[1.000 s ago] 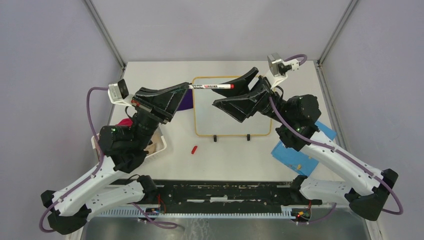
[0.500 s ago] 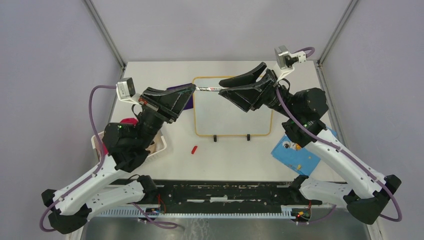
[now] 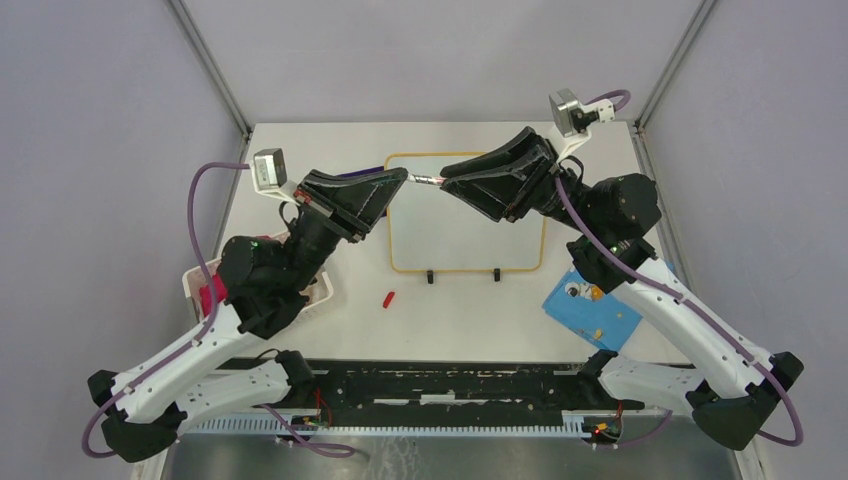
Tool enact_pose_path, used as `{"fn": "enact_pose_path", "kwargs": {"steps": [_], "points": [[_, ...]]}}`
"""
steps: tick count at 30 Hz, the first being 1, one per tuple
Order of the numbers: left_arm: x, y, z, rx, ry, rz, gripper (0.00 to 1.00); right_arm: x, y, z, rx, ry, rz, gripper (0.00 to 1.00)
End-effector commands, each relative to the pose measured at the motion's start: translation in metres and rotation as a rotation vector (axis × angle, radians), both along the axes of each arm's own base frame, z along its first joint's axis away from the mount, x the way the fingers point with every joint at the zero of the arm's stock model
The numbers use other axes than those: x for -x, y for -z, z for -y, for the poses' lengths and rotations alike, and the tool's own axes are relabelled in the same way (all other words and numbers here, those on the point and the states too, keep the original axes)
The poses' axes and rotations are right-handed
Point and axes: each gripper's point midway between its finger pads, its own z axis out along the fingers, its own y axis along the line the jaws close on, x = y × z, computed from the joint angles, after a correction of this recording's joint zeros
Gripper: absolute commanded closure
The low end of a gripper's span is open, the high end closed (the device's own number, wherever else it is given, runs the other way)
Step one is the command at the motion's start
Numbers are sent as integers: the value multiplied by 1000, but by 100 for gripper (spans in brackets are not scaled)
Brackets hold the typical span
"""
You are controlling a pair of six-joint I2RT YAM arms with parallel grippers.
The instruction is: Write a sentence on the whiteboard
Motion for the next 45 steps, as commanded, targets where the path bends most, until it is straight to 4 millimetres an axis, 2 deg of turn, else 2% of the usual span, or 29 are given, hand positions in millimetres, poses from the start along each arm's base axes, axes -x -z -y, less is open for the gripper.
{"fn": "enact_pose_path", "kwargs": {"steps": [1,3,7,11,13,19,26,33,36,40,45], "points": [[5,-20,-10,37,-19,32,98,24,-29,13,-62,-47,77,64],[5,-20,-11,40,-21,30,98,24,-29,13,-63,-50,72,64],[6,-23,-13,59,-19,32,98,23,-28,13,-72,-54,62,56],[7,-26,-16,86,-14,36,98,23,-28,13,-86,-57,52,55],[9,-28,-18,99,-10,40,98,21,-27,13,-88,-55,46,54],[11,-29,-19,104,-4,43,98,16,-25,12,-88,-42,28,44],[14,-32,-20,110,8,54,98,8,-22,9,-83,-16,1,40],[12,-31,-18,100,5,47,98,-8,-14,6,-53,50,-39,44],[13,-33,-19,103,5,50,98,-11,-11,5,-43,60,-49,39],[13,-34,-18,102,4,54,98,-12,-10,6,-43,66,-49,39],[7,-29,-15,94,-8,38,98,-10,-12,5,-52,53,-49,50]]}}
